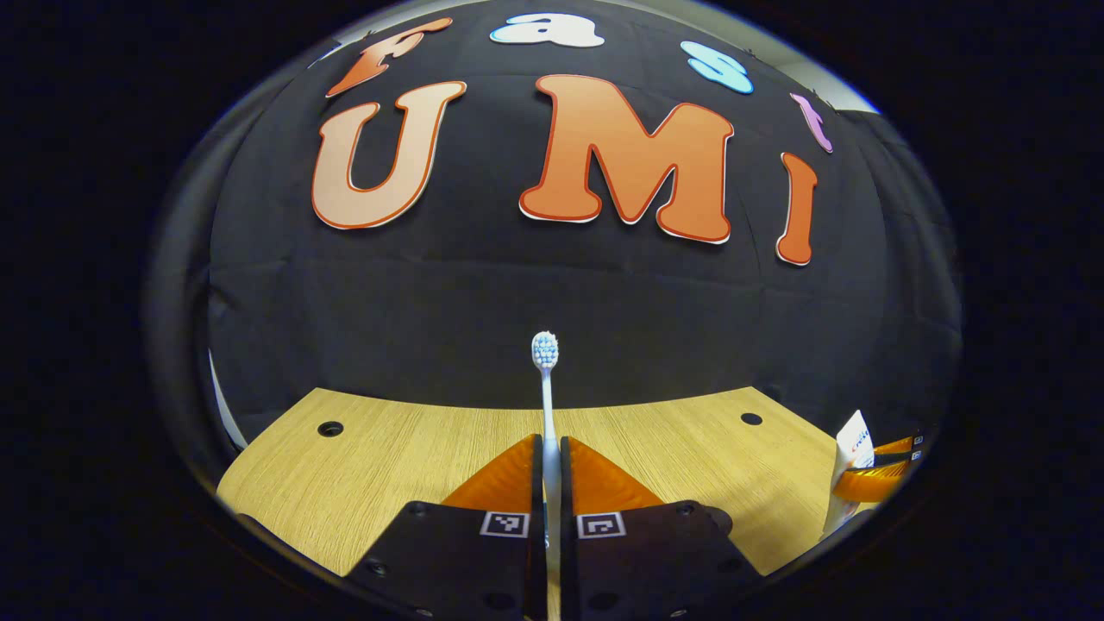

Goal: Put the toothbrush and toothpaste on the desktop into the cup, then pick up the cup and place it on the coaster on the desktop.

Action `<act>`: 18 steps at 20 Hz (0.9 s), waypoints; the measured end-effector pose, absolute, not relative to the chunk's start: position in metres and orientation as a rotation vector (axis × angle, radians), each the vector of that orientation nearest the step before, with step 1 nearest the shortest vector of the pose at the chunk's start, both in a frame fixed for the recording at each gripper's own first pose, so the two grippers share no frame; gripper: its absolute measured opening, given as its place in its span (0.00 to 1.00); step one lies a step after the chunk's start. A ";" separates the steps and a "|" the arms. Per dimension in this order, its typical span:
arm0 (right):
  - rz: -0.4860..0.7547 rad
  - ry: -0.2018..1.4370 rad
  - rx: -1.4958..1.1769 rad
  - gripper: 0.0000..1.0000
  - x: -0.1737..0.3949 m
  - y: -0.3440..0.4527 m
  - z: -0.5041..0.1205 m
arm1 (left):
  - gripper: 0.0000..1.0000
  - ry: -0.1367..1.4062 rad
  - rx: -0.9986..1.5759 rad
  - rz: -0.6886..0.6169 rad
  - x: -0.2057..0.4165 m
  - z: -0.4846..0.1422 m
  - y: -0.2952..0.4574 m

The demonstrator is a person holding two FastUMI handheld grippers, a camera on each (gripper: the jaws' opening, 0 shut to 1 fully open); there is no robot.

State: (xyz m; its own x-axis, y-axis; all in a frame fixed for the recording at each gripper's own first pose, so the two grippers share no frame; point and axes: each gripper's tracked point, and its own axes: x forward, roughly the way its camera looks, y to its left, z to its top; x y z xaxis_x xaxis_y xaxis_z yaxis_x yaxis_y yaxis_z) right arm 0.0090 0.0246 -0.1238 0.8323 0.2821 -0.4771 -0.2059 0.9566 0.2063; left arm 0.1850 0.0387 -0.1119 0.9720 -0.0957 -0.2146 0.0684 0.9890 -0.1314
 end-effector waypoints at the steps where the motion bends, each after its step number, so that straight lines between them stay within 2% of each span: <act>1: 0.258 0.526 0.149 0.14 0.012 0.024 -0.125 | 0.06 0.221 -0.117 -0.085 0.193 -0.113 0.037; 10: 0.247 0.515 0.148 0.14 0.026 0.024 -0.131 | 0.06 0.285 -0.124 -0.106 0.222 -0.153 0.022; 18: 0.253 0.513 0.165 0.14 0.033 0.031 -0.131 | 0.08 0.444 -0.122 -0.140 0.224 -0.206 0.012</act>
